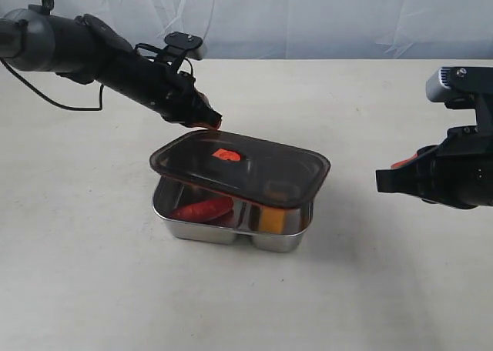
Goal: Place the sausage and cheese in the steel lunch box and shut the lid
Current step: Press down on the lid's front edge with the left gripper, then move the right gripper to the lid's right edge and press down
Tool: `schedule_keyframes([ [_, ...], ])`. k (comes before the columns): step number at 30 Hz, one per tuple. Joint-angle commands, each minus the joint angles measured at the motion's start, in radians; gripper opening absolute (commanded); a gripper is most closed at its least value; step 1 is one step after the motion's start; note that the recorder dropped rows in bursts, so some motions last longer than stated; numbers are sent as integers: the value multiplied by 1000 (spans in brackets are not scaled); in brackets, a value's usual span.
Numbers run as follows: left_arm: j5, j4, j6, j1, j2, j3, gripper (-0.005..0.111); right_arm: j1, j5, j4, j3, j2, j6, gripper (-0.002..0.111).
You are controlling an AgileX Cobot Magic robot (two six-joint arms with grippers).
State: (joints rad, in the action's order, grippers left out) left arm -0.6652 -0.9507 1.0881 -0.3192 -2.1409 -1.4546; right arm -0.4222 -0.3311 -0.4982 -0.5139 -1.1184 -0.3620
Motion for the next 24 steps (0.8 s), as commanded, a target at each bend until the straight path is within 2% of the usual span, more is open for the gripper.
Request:
schedule_keyframes([
  [1, -50, 46, -12, -1, 46, 1, 0, 2, 10, 0, -1, -4, -2, 0],
  [12, 22, 76, -31, -1, 101, 1, 0, 2, -2, -32, -1, -11, -2, 0],
  [16, 17, 76, -41, -1, 101, 1, 0, 2, 13, -60, -1, -76, -2, -1],
  [21, 23, 71, -41, -1, 101, 1, 0, 2, 127, -85, -5, -190, -2, -1],
  [24, 33, 73, -41, -1, 101, 1, 0, 2, 121, -88, -39, -255, -4, -1],
])
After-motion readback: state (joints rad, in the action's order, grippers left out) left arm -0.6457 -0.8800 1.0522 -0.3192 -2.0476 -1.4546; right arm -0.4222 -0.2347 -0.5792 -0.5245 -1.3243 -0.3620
